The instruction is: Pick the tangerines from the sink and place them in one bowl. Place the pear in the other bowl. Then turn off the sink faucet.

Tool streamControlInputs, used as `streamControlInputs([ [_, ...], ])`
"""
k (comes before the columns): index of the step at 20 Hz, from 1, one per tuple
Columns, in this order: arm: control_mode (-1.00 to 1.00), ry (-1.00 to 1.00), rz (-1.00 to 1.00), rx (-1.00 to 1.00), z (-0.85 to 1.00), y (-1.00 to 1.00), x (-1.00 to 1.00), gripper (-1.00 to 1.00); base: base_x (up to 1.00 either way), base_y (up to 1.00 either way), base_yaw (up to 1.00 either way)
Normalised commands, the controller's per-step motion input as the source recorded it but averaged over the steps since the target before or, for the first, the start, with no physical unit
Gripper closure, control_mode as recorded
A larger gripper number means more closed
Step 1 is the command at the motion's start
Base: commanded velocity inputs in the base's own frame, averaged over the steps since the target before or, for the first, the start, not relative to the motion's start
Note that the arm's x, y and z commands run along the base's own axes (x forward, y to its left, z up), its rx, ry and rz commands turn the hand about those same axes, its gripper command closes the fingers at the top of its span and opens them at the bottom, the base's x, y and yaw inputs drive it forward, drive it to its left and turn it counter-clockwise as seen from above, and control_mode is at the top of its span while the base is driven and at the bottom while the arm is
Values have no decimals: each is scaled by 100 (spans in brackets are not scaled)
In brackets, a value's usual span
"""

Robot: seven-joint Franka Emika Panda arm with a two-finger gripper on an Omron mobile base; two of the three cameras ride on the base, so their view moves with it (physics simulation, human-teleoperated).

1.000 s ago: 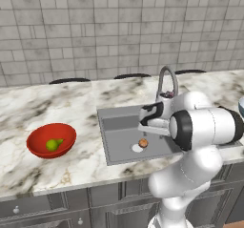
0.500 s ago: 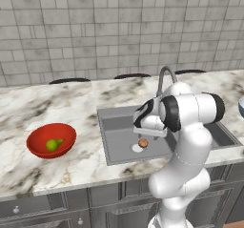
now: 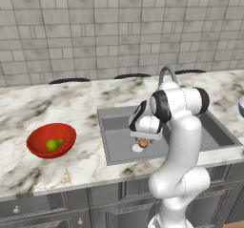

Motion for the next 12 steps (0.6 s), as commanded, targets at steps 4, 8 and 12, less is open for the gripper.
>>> streamControlInputs([
  [4, -100, 0, 0, 0, -30, 15, 2, -100, 0, 0, 0],
  [8, -100, 0, 0, 0, -23, 13, 0, -100, 0, 0, 0],
  [12, -100, 0, 0, 0, -23, 4, 0, 100, 0, 0, 0],
])
